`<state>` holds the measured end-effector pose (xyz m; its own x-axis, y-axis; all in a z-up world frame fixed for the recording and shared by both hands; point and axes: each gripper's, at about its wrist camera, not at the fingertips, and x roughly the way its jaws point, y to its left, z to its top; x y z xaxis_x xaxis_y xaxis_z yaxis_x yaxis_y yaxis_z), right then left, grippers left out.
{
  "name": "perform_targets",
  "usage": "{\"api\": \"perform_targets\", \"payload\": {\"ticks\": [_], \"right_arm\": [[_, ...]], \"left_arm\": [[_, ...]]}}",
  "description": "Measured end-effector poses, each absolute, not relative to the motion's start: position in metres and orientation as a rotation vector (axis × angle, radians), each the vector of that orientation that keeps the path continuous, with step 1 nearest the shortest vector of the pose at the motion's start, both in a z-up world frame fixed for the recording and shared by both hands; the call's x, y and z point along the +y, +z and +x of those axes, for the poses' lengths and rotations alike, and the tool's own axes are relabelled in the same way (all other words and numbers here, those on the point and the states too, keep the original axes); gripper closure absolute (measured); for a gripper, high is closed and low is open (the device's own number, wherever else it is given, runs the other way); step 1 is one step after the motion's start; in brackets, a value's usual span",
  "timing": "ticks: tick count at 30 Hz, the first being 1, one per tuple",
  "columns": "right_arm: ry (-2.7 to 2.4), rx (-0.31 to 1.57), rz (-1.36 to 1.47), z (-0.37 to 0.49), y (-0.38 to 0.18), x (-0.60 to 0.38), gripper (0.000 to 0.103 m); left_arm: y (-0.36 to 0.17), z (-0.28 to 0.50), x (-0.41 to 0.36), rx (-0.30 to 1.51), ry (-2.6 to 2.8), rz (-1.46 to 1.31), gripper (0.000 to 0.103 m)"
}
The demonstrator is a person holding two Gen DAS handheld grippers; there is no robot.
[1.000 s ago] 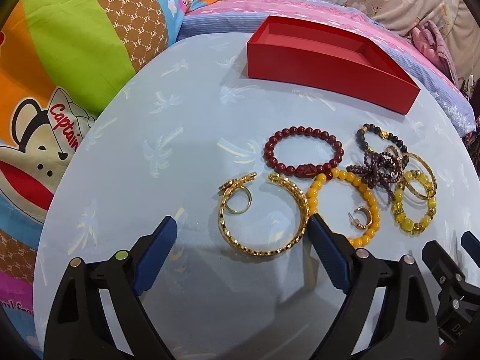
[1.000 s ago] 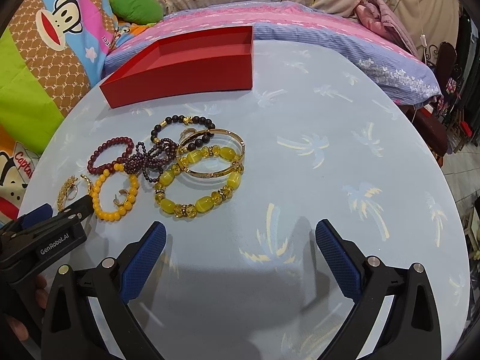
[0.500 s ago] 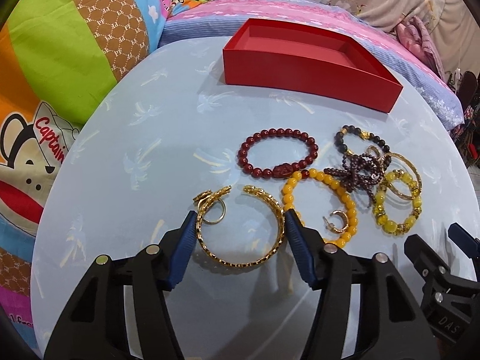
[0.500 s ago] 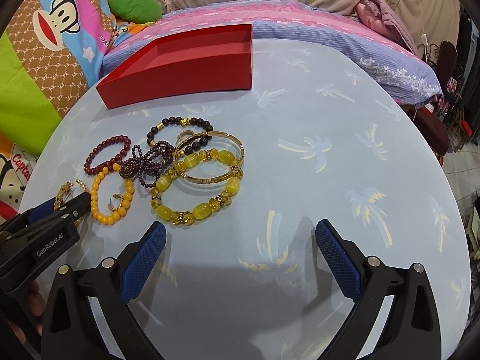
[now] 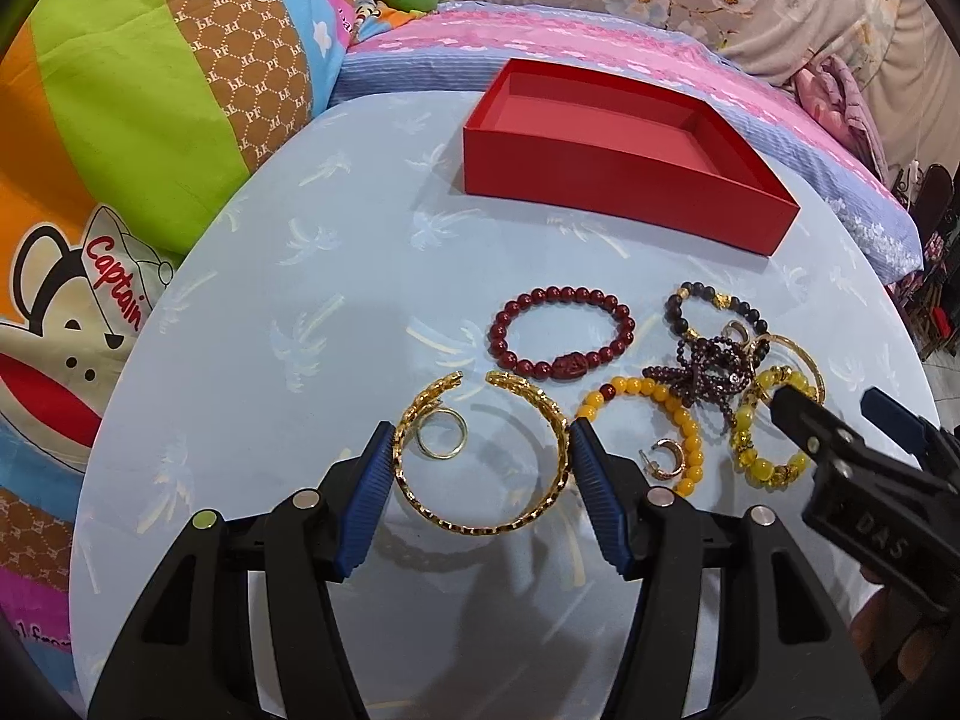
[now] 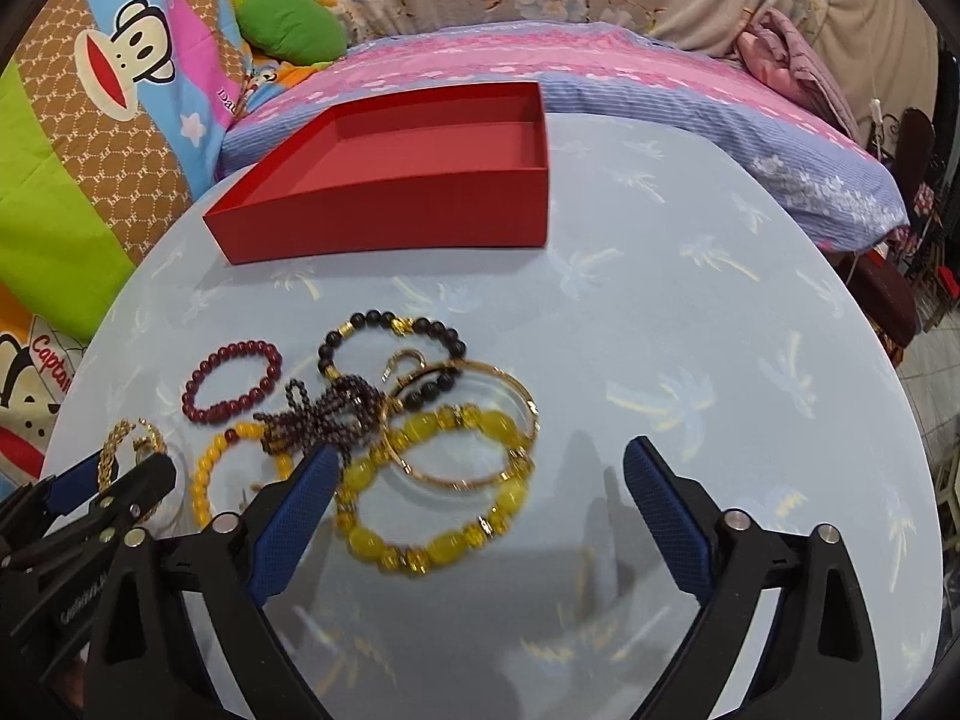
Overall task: Organize jewelry
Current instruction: 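Grasp the twisted gold cuff with left tool while right tool grasps the thin gold bangle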
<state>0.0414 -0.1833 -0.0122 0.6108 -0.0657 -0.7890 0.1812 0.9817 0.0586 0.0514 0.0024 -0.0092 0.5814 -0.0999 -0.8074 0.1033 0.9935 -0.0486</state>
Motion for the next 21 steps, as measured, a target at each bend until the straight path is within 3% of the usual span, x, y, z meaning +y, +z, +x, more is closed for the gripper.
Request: {"api": "perform_targets", "payload": {"ticks": [6,12,21], "right_arm": [[-0.12,0.929,0.126,0.059,-0.021,-0.182,0.032],[-0.102,0.927,0.108,0.063,-0.026,-0.177,0.043],[-0.085,0.916,0.14,0.054,-0.018,-0.179,0.043]], "left_arm": [[-0.012,0.056,0.006,0.953,-0.11,-0.005,0.047],[-0.014,0.059,0.004,0.962,-0.118,-0.006,0.047],[-0.012,0.06,0.003,0.959,-0.122,-0.008,0.047]]}}
